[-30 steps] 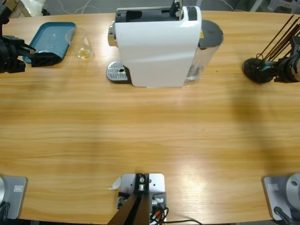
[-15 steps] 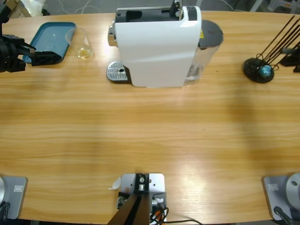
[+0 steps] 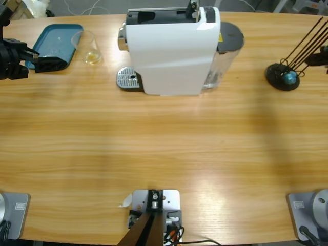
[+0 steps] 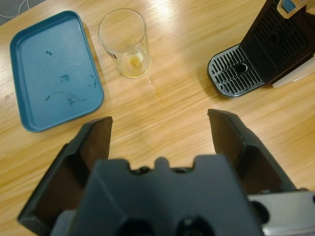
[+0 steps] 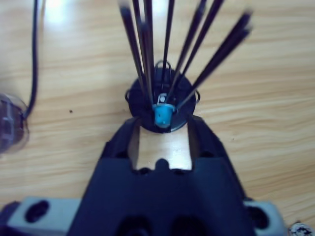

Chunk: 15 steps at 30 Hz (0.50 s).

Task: Pour coffee

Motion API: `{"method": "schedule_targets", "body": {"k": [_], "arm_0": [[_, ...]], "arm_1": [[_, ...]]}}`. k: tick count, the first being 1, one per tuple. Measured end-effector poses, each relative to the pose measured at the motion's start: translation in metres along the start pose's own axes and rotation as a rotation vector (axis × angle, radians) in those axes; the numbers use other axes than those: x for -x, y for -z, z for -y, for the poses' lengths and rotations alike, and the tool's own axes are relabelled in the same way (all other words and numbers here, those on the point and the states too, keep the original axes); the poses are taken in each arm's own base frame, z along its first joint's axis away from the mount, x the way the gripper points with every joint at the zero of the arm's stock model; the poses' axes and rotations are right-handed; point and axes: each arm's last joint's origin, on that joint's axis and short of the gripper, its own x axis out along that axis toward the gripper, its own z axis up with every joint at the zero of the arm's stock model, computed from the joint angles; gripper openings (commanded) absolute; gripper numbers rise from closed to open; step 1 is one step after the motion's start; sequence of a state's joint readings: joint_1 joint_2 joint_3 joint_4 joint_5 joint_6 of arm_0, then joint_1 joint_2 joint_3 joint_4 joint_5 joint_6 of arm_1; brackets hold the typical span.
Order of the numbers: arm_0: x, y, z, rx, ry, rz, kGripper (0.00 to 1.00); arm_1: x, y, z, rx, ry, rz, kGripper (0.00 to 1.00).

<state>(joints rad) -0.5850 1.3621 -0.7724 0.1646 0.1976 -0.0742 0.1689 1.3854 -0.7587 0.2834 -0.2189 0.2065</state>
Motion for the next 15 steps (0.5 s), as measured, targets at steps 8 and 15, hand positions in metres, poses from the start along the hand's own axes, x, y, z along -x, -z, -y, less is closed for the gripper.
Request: {"method": "schedule_targets", "body": {"k": [8, 15], "arm_0": [[0.000, 0.001, 0.000, 0.000, 0.000, -0.001, 0.835], [0.000, 0.001, 0.000, -0.004, 0.000, 0.000, 0.835]], "arm_1": [[-0.012, 0.016, 0.001, -0.023, -0.005, 0.022, 0.642], [-0.022, 0.036, -0.004, -0.031, 0.000, 0.056, 0.642]]}}
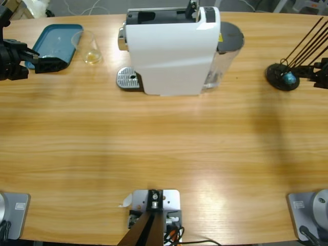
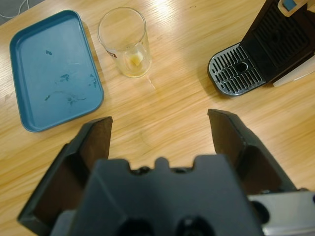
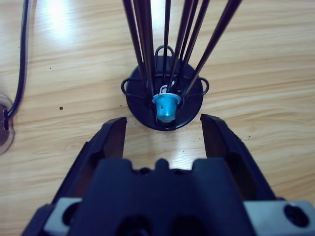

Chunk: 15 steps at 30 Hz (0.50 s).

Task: Pour coffee

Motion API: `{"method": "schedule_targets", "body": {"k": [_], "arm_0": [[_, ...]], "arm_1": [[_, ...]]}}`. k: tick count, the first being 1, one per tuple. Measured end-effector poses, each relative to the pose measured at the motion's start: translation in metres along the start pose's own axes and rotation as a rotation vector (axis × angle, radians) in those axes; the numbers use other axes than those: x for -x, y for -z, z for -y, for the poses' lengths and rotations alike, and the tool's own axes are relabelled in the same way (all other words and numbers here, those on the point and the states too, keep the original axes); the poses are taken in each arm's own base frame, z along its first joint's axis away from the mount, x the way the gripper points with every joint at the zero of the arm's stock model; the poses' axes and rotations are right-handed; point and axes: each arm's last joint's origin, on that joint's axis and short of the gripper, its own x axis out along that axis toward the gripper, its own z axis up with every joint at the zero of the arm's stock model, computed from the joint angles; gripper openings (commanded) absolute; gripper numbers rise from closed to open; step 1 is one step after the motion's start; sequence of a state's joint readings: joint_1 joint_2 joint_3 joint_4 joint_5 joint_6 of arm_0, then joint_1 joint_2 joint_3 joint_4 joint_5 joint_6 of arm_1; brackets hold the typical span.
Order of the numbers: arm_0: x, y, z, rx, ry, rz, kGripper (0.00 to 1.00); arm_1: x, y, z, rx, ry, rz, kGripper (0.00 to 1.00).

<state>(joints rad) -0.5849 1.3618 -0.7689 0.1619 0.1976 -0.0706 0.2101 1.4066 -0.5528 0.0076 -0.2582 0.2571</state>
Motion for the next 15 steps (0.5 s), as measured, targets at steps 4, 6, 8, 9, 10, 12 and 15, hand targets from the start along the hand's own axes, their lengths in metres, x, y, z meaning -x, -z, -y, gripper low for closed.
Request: {"method": "schedule_targets", "body": {"k": [4, 6, 8, 9, 10, 12, 15], "arm_0": [[0.000, 0.000, 0.000, 0.000, 0.000, 0.000, 0.836], [0.000, 0.000, 0.000, 0.000, 0.000, 0.000, 0.835], [0.000, 0.000, 0.000, 0.000, 0.000, 0.000, 0.836], [0.000, 0.000, 0.000, 0.000, 0.000, 0.000, 0.835], [0.000, 0.000, 0.000, 0.000, 0.000, 0.000, 0.835], [0.000, 0.000, 0.000, 0.000, 0.000, 0.000, 0.836], [0.000, 0.000, 0.000, 0.000, 0.000, 0.000, 0.835]], "arm_1": [[-0.011, 0.003, -0.003, 0.007, 0.007, -0.032, 0.637], [-0.017, 0.004, -0.004, 0.012, 0.011, -0.048, 0.637], [-0.022, 0.004, -0.006, 0.015, 0.014, -0.059, 0.637], [-0.024, 0.004, -0.006, 0.016, 0.015, -0.063, 0.637], [-0.027, 0.004, -0.007, 0.017, 0.017, -0.069, 0.637], [-0.031, 0.005, -0.008, 0.020, 0.019, -0.078, 0.637], [-0.035, 0.005, -0.009, 0.021, 0.021, -0.084, 0.637]]}}
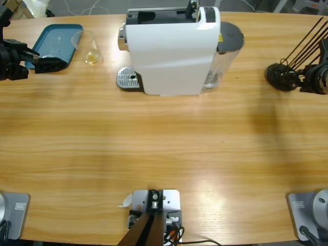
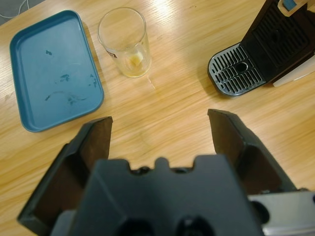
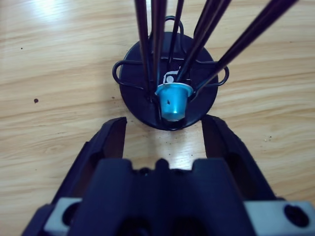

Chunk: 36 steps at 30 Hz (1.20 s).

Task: Pour coffee

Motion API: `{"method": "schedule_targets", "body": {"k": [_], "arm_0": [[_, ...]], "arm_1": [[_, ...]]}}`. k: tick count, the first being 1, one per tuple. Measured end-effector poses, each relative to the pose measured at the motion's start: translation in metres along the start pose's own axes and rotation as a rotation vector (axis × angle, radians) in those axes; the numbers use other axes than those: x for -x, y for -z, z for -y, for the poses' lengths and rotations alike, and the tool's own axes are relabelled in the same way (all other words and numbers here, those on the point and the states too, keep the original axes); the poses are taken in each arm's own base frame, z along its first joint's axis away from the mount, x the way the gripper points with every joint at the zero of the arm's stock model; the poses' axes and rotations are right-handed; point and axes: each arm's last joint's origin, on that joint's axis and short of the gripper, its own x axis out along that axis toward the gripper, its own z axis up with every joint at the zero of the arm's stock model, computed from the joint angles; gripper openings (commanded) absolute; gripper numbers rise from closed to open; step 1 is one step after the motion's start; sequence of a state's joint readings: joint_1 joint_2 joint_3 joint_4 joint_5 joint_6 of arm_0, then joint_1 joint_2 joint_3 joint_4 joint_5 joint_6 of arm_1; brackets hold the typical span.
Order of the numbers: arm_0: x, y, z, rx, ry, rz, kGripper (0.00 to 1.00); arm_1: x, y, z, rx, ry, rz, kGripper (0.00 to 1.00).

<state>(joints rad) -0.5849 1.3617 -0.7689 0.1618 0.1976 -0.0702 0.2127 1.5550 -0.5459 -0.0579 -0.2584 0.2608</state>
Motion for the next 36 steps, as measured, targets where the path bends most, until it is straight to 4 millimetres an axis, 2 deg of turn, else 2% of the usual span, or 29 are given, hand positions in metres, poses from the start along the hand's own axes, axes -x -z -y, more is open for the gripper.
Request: {"method": "schedule_targets", "body": {"k": [26, 36], "arm_0": [[0.000, 0.000, 0.000, -0.001, 0.000, 0.000, 0.837], [0.000, 0.001, 0.000, -0.001, 0.008, -0.003, 0.836]], "arm_1": [[-0.017, -0.001, -0.003, 0.000, 0.050, -0.006, 0.637], [-0.017, -0.002, -0.001, 0.000, 0.081, 0.003, 0.628]]}}
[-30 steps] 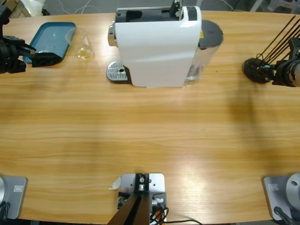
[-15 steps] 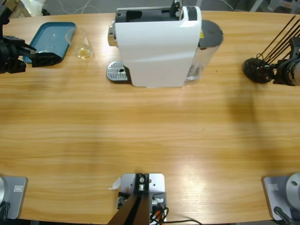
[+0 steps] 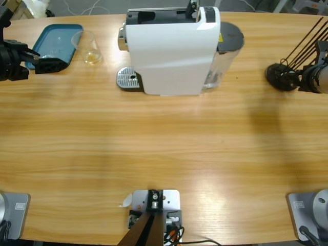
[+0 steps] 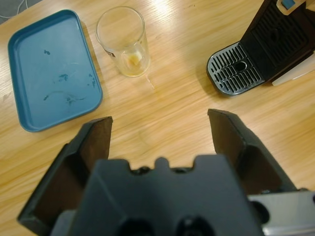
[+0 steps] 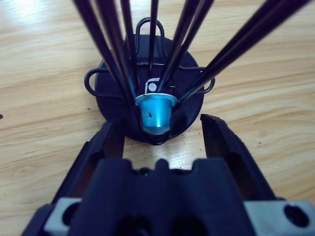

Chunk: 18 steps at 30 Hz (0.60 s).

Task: Pour coffee

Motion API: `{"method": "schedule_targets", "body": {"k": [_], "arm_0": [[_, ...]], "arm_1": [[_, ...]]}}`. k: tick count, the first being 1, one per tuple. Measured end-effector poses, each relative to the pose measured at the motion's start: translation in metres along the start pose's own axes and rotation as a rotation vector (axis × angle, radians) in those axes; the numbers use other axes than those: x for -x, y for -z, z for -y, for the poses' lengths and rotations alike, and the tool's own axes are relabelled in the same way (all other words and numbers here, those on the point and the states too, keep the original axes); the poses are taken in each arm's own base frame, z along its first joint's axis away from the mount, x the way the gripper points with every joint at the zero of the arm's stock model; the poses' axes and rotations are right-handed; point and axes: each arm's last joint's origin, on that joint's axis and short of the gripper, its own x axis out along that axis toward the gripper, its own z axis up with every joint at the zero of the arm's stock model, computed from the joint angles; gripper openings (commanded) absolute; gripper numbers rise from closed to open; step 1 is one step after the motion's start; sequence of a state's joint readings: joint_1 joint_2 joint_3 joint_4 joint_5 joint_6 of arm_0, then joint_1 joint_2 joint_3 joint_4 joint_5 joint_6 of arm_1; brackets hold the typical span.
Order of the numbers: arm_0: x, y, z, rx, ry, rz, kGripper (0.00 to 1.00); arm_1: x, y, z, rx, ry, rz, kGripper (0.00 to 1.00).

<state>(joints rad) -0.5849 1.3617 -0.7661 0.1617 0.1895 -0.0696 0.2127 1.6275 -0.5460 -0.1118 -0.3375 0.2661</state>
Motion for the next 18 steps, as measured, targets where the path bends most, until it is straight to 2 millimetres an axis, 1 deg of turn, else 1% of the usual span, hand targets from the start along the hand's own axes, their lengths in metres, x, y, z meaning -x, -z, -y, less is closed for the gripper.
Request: {"method": "schedule_targets", "body": {"k": [3, 5, 9, 11, 12, 14, 17, 18], "arm_0": [[-0.0001, 0.0004, 0.0003, 0.000, 0.006, -0.002, 0.835], [-0.0001, 0.0004, 0.0003, 0.000, 0.006, -0.002, 0.835], [-0.0001, 0.0004, 0.0003, 0.000, 0.006, -0.001, 0.836], [-0.0001, 0.0004, 0.0003, 0.000, 0.006, -0.001, 0.836], [-0.0001, 0.0004, 0.0003, 0.000, 0.006, -0.001, 0.837], [-0.0001, 0.0004, 0.0003, -0.002, 0.006, -0.001, 0.837], [-0.0001, 0.0004, 0.0003, -0.003, 0.006, -0.001, 0.838], [-0.0001, 0.0004, 0.0003, -0.003, 0.006, -0.001, 0.836]], "arm_1": [[0.0000, 0.0000, 0.0000, 0.000, 0.000, 0.000, 0.616], [0.0000, -0.0003, -0.0001, -0.001, -0.001, 0.002, 0.550], [-0.0001, -0.0012, -0.0003, -0.003, -0.003, 0.010, 0.496], [-0.0003, -0.0016, -0.0005, -0.005, -0.003, 0.012, 0.305], [-0.0004, -0.0017, -0.0006, -0.005, -0.004, 0.013, 0.260], [-0.0006, -0.0019, -0.0006, -0.006, -0.003, 0.014, 0.263], [-0.0016, -0.0016, -0.0007, -0.005, -0.002, 0.011, 0.308], [-0.0021, -0.0014, -0.0008, -0.004, -0.002, 0.009, 0.409]]}}
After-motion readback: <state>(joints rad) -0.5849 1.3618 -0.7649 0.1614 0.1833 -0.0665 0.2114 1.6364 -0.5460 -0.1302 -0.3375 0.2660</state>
